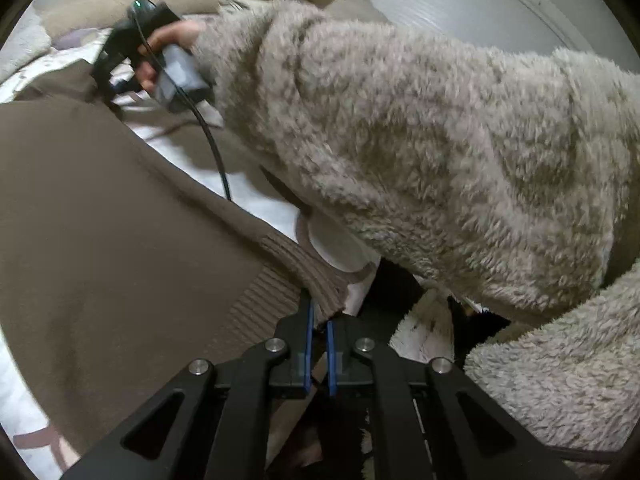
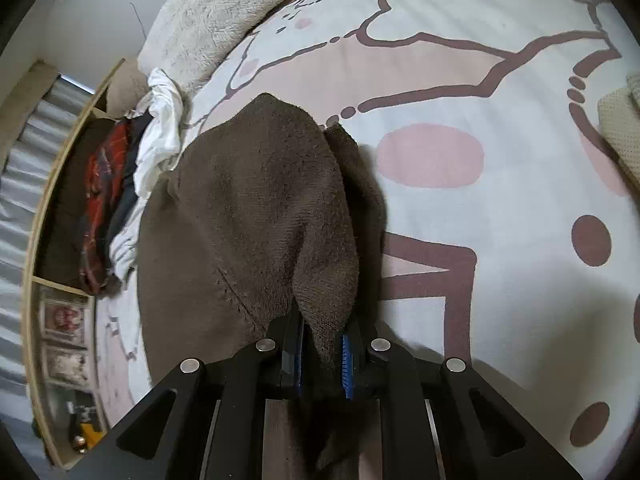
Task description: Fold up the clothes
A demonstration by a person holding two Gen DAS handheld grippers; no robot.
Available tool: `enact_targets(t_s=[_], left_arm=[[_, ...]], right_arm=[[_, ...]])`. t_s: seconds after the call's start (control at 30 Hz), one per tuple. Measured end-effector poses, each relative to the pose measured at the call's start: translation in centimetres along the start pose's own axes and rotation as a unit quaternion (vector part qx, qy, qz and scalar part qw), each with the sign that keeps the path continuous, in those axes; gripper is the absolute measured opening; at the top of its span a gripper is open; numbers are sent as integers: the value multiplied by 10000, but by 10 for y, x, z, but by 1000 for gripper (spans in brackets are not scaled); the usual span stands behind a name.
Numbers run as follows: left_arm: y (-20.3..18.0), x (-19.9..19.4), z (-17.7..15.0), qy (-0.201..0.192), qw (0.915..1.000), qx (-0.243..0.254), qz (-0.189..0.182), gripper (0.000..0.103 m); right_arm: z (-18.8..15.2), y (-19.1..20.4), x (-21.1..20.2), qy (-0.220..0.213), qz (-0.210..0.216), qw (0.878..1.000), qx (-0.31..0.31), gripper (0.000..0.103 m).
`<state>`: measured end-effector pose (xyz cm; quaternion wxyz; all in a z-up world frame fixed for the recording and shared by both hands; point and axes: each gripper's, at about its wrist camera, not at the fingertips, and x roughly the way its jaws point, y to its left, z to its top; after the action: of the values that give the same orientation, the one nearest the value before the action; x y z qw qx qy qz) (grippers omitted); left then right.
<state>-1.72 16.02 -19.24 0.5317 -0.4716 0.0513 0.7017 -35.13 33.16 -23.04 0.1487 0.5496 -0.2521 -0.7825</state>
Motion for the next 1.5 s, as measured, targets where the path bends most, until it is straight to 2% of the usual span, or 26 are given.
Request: enact_targets(t_s=[0.07, 0.13, 0.17, 0.2, 0.23, 0.27, 0.3, 0.47, 0.53, 0.6, 0.7, 0.77, 0.83, 0.93, 1.0, 1.07, 1.17, 1.23, 1.27, 1.33, 1.4, 1.43, 1.5], left_arm=[[-1, 5, 1, 82, 9999, 68, 27, 6], [0, 10, 2, 145, 9999, 75, 26, 6], [1, 13, 2, 169, 9998, 58, 16, 6], [2, 15, 2, 191, 9998, 41, 8, 6], [2, 18, 2, 200, 9998, 30, 13, 6], [1, 20, 2, 207, 9998, 18, 16, 6], [1, 21, 0, 203, 9998, -2, 9, 6], [-5, 25, 7, 98, 9999, 77, 8, 6], [-7, 22, 9, -27, 9999, 79, -125, 6], [-8, 23, 13, -127, 9996, 65, -263, 6], [-8, 56, 28, 164, 9998, 101, -85, 6], [-11, 78, 29, 429, 9990, 121, 47, 6], [-16, 81, 27, 417, 9990, 159, 88, 7], [-23, 66, 28, 316, 9994, 23, -141, 17], [-26, 40, 28, 64, 9999, -9, -157, 25], [-26, 8, 27, -262, 9997, -15, 18, 39], [-10, -29, 21, -614, 9959, -183, 638, 43], [15, -41, 12, -636, 9884, -494, 1288, 43], [28, -42, 6, -544, 9851, -699, 1475, 43], [49, -32, -7, -211, 9818, -962, 1625, 40], [56, -15, -28, 299, 9803, -903, 1729, 32], [52, -12, -36, 330, 9806, -715, 1793, 31], [46, -14, -43, 303, 9816, -530, 1810, 31]], right_arm=[[1, 10, -10, -107, -23, 9997, -224, 14], [-2, 19, -19, -206, -286, 9982, -481, 19], [-4, 21, -21, -202, -474, 9971, -561, 30], [-6, 23, -23, -191, -686, 9954, -644, 65], [-11, 23, -28, -180, -964, 9924, -743, 83], [-15, 22, -39, -316, -1067, 9900, -871, 92], [-20, 20, -52, -446, -1138, 9878, -966, 92], [-60, 1, -144, -957, -776, 9896, -748, 92], [-88, 1, -177, -1124, -615, 9884, -811, 92], [-130, 2, -212, -1305, -448, 9858, -955, 92], [-185, 3, -228, -1285, -412, 9847, -1103, 92], [-210, 1, -218, -1046, -316, 9883, -1068, 92], [-234, -1, -207, -807, -220, 9911, -1032, 92], [-256, -3, -190, -584, -98, 9933, -993, 86], [-260, -2, -173, -428, 31, 9944, -969, 56], [-260, 4, -157, -236, 103, 9947, -996, 41], [-265, 23, -138, -106, 127, 9898, -1417, 40], [-266, 39, -126, -43, 55, 9838, -1793, 40], [-266, 46, -119, -9, -13, 9807, -1957, 40], [-269, 52, -103, 67, -426, 9734, -2252, 40], [-281, 45, -94, 49, -919, 9613, -2598, 37], [-287, 41, -90, 37, -1135, 9548, -2746, 37], [-298, 33, -97, -17, -1310, 9499, -2839, 38]])
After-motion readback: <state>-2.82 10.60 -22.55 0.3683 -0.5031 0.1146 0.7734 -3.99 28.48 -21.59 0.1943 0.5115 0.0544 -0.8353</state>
